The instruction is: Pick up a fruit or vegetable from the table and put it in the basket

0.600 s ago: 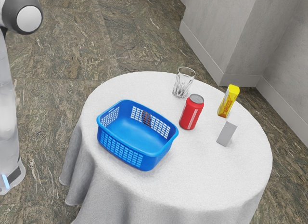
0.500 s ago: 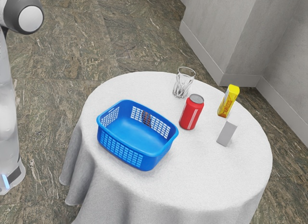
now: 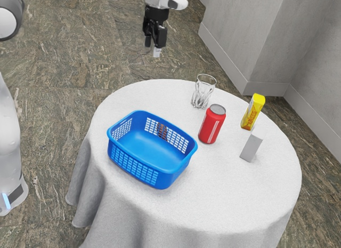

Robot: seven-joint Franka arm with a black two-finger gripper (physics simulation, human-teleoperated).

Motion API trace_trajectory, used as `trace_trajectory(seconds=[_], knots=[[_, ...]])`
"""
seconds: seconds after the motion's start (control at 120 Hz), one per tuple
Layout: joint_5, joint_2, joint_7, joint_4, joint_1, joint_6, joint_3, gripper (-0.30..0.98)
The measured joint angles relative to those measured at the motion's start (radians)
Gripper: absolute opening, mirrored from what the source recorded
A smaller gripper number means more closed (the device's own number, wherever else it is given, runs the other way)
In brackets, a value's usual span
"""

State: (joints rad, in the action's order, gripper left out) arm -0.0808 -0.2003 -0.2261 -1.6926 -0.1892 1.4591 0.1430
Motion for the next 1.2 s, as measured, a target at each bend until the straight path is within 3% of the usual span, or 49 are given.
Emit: trace_trajectory(seconds=[0.067,0.133,0.258,0.4,0.7,0.808,0.867,0.983,1.2], knots=[[-0.014,-0.015,0.019,-0.045,-0.010,0.069,-0.009,0.67],[-0.017,-0.033,0.040,-0.076,-0.060,0.123,-0.091,0.67],[0.003,0.079,0.075,0.079,-0.085,0.136,-0.164,0.66],[0.010,0.122,0.111,0.122,-0.078,0.136,-0.178,0.66],[0.012,0.184,0.167,0.114,0.032,0.138,-0.174,0.66],[0.009,0.172,0.181,0.100,-0.160,0.137,-0.385,0.66],[0.008,0.161,0.206,0.089,-0.217,0.132,-0.441,0.66],[-0.004,0.155,0.307,0.079,-0.280,0.112,-0.466,0.66],[-0.113,0.158,0.559,0.073,-0.332,0.065,-0.461,0.67]])
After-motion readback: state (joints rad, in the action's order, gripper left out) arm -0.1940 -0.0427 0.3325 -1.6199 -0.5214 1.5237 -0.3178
